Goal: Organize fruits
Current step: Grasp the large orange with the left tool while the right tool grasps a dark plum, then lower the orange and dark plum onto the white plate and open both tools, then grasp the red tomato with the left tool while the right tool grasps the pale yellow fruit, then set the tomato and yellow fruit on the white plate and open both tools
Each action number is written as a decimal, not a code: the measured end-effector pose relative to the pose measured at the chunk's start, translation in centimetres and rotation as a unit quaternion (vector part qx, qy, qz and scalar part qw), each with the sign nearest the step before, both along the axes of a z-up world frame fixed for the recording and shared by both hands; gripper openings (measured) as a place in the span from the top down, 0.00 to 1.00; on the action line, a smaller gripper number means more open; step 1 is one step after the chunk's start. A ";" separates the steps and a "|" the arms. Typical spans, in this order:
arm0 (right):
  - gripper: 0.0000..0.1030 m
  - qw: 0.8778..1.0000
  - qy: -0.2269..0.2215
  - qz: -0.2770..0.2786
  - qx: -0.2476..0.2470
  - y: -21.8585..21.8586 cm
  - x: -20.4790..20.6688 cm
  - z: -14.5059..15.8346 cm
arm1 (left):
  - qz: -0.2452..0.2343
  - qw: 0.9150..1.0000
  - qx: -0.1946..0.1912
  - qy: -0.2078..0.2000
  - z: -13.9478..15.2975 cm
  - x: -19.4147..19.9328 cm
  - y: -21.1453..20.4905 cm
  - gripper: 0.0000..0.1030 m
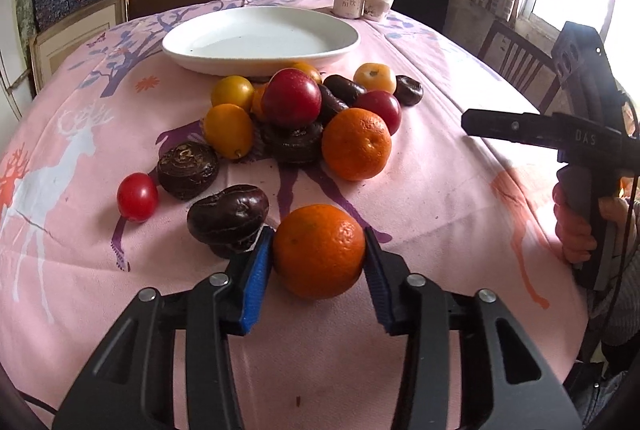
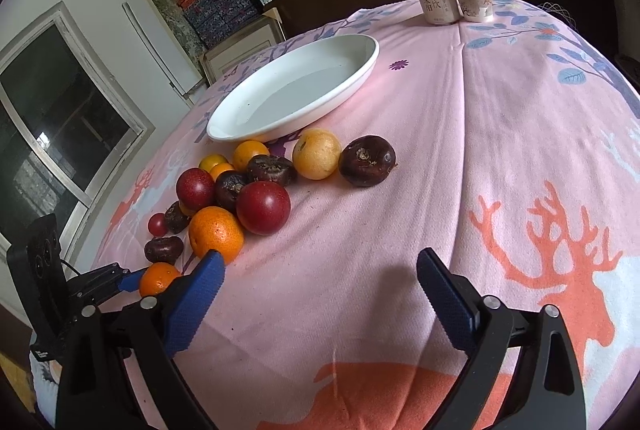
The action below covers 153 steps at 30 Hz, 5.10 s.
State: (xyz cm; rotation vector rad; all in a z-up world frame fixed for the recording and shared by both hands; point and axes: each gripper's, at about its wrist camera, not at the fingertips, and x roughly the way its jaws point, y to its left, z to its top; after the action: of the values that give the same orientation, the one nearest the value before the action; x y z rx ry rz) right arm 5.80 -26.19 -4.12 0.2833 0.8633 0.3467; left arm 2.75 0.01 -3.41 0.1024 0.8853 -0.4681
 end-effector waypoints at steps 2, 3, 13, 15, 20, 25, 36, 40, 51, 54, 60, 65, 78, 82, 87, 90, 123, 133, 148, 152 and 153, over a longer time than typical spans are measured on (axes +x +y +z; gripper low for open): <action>0.26 0.999 0.003 0.007 -0.031 0.4 0.8 0.4 | -0.004 1.000 -0.010 0.003 0.0 0.0 0.1 0.59; 0.31 0.999 0.001 0.009 -0.049 0.7 1.3 0.7 | -0.007 1.000 -0.016 0.005 0.0 0.0 0.1 0.59; 0.54 0.983 0.008 0.019 -0.184 3.2 6.8 -0.9 | -0.012 0.997 -0.067 0.033 -0.4 0.6 0.8 0.58; 0.56 0.982 -0.004 0.019 -0.190 3.0 7.1 -1.1 | -0.013 0.997 -0.071 0.036 -0.4 0.7 0.8 0.58; 0.59 0.980 -0.017 0.013 -0.198 2.8 8.1 -1.1 | -0.018 0.997 -0.072 0.037 -0.5 0.7 0.7 0.58; 0.50 0.985 -0.011 0.007 -0.172 1.7 9.2 -1.1 | -0.017 0.996 -0.076 0.040 -0.5 0.7 0.8 0.58; 0.60 0.993 -0.078 0.008 -0.087 1.1 3.7 3.7 | -0.019 0.997 -0.073 -0.002 2.0 1.0 -0.1 0.59; 0.60 0.989 -0.116 0.011 -0.087 3.0 6.1 8.5 | 0.000 0.996 -0.072 -0.048 5.9 5.7 -1.3 0.59; 0.59 0.996 -0.061 -0.013 -0.067 7.3 15.1 2.8 | 0.092 0.993 -0.073 -0.033 4.2 18.3 -0.3 0.58; 0.39 0.994 -0.075 -0.029 -0.073 7.2 14.9 2.9 | 0.086 0.993 -0.079 -0.011 3.1 18.7 -0.2 0.52; 0.36 0.992 -0.112 -0.041 -0.052 5.8 12.6 4.9 | 0.102 0.989 -0.098 -0.038 4.4 17.3 1.9 0.34; 0.17 0.982 -0.168 -0.068 -0.045 3.3 6.8 6.6 | 0.136 0.978 -0.136 -0.076 6.2 12.7 6.6 0.23; 0.09 0.982 -0.153 -0.096 -0.047 1.1 2.1 4.6 | 0.164 0.984 -0.037 -0.055 1.8 4.4 9.7 0.21; 0.08 0.985 -0.136 -0.097 -0.050 1.3 2.4 4.2 | 0.143 0.989 0.004 -0.027 0.7 5.1 8.1 0.21; 0.06 0.985 -0.132 -0.097 -0.051 1.2 2.5 4.1 | 0.132 0.991 0.006 -0.013 0.1 5.1 8.0 0.38; 0.04 0.985 -0.132 -0.098 -0.053 1.2 2.5 4.1 | 0.118 0.993 -0.012 0.000 -0.1 5.4 7.9 0.55; 0.20 0.988 -0.032 -0.063 -0.134 3.3 6.4 0.1 | 0.137 0.988 -0.051 -0.046 1.5 5.5 9.5 0.73; 0.63 0.995 -0.015 -0.015 -0.097 4.5 7.3 -0.6 | 0.119 0.991 -0.052 -0.030 0.9 6.0 8.7 0.73; 0.63 0.995 -0.090 -0.040 -0.025 3.8 9.6 5.6 | 0.098 0.991 -0.026 -0.087 6.6 13.6 1.8 0.73; 0.63 0.995 -0.083 -0.044 -0.029 5.4 12.7 4.5 | 0.103 0.992 -0.034 -0.071 5.6 17.6 -0.3 0.73; 0.63 0.995 -0.081 -0.047 -0.037 5.7 13.4 4.0 | 0.105 0.992 -0.035 -0.067 5.1 18.5 -0.6 0.73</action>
State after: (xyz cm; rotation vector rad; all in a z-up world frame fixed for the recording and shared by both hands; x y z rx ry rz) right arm 19.19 -20.45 -0.09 0.2228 0.6993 0.2464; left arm 21.21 -0.56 1.72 -0.0228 0.7388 -0.2919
